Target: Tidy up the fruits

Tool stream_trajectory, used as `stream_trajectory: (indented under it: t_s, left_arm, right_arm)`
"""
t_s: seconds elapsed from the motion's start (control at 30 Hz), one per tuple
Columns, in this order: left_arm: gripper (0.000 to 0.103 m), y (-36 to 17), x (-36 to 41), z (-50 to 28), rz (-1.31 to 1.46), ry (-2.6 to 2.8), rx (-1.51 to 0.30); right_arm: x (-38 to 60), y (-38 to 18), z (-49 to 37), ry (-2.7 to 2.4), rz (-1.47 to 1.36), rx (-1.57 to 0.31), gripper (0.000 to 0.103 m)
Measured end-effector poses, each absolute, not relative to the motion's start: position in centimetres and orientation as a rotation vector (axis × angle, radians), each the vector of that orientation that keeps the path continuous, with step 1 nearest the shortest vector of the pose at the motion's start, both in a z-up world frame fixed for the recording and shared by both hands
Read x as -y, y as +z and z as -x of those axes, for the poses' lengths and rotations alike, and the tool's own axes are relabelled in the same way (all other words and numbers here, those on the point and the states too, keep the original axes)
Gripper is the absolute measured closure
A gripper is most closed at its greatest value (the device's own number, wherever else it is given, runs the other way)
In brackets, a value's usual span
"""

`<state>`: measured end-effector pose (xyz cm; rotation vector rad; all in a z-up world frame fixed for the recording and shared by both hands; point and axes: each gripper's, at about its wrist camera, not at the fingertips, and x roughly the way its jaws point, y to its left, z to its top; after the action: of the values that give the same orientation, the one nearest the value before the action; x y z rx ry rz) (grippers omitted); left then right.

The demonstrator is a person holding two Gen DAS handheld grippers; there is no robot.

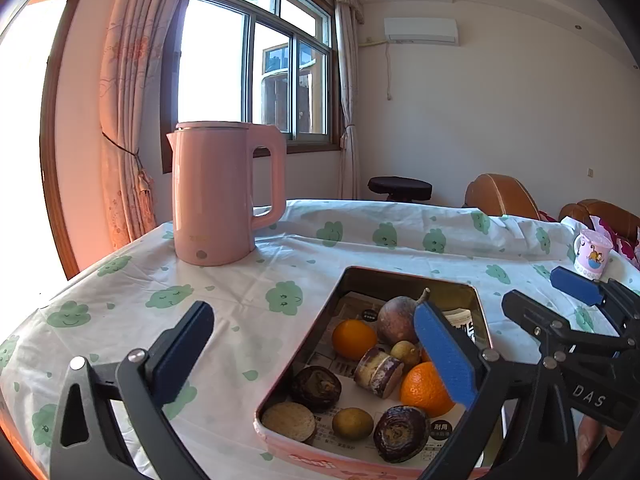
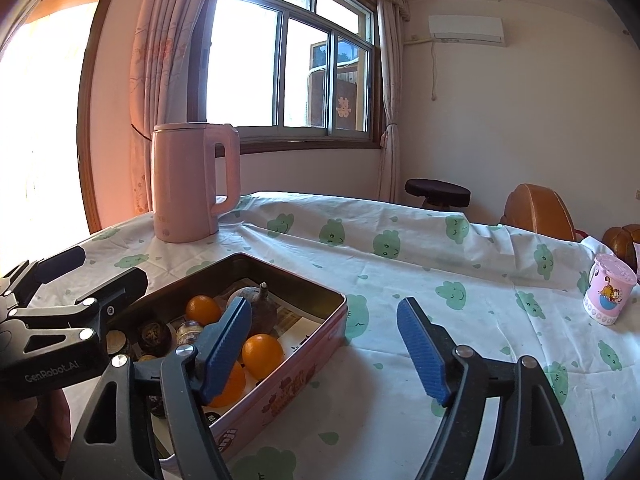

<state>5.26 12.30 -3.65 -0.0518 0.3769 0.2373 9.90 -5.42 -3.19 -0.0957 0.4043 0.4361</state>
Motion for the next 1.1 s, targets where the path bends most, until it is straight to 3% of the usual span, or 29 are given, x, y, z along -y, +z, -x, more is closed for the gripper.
stream_trajectory:
  t_s: [1.1]
  left_arm:
    - [0.0,-3.47,-12.16,-4.84,0.046,0.238,-0.355]
  right_arm:
    - [5.45,-3.11,-9.91,0.415,0.096,-0.401,0.022]
